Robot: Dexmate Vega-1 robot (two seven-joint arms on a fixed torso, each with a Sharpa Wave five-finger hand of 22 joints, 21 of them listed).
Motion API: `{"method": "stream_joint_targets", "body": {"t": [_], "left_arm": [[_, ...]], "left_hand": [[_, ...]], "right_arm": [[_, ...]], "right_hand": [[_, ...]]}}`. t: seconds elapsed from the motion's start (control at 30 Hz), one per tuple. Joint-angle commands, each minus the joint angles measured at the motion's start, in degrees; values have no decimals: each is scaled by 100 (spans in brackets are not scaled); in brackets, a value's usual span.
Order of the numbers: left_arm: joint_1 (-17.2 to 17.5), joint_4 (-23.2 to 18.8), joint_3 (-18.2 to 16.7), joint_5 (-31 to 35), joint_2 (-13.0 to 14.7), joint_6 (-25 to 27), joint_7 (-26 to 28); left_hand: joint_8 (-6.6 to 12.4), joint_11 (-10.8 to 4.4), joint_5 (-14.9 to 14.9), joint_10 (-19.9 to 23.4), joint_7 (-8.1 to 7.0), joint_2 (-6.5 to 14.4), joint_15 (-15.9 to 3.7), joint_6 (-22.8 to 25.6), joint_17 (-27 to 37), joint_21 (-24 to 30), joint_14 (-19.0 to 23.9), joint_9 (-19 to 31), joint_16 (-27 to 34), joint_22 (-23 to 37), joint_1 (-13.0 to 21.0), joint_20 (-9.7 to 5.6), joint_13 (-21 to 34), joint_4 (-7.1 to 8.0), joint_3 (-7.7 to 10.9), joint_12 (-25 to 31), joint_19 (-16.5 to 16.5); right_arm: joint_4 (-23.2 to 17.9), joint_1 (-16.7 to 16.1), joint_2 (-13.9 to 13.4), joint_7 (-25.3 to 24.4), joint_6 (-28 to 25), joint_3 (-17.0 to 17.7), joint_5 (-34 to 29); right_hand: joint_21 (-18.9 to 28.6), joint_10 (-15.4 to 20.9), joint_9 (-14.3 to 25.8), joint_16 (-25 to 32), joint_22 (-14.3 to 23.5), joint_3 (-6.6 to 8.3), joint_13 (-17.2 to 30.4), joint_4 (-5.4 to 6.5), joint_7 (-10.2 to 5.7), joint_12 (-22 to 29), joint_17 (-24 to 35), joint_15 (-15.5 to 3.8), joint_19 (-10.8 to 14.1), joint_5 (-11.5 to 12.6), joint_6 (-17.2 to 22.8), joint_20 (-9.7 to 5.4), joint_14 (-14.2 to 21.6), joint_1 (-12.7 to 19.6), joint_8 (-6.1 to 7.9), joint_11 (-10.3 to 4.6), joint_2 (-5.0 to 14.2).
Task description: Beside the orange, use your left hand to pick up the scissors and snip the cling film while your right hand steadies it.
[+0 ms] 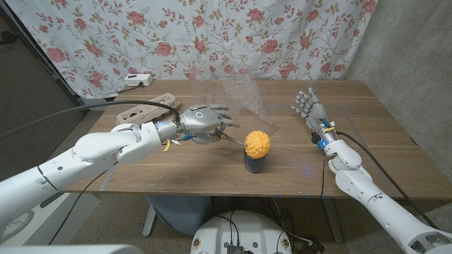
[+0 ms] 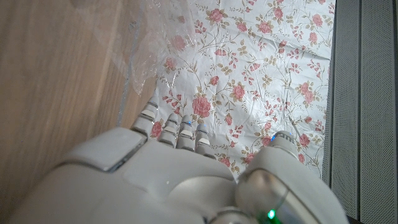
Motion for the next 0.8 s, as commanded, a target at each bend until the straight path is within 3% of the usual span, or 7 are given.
{"method": "stream_joint_targets", "body": {"t": [0.03,0.53,0.8], "left_arm": [[-113,21,-38,-81,-90,-170,92],[-5,-39,-156,-551,-314,-199,58],[148,-106,-263,-824,-600,50,111]], "left_hand": [[0,-296,19,359,-25,336,-236,29,32,21,207,6,56,33,390,-27,-4,-3,-13,43,46],[-4,-294,6,333,-87,347,-248,68,53,19,226,7,51,34,465,-62,-18,-1,-47,74,48],[-11,-290,2,319,-67,353,-249,68,61,21,228,8,46,35,490,-56,-26,4,-65,86,55]], "right_arm": [[79,53,33,59,-21,-26,24],[157,137,63,101,-64,-71,10],[49,82,28,32,-106,-51,13]], "right_hand": [[42,13,10,18,26,-3,6,-22,-29,47,7,-1,-62,-19,22,15,5,13,-18,12,32],[43,15,10,16,26,-4,6,-22,-27,48,6,-1,-63,-20,22,15,0,12,-19,17,32],[43,11,10,15,26,-3,6,-23,-29,46,5,-5,-63,-20,26,15,-1,13,-18,11,33]]}}
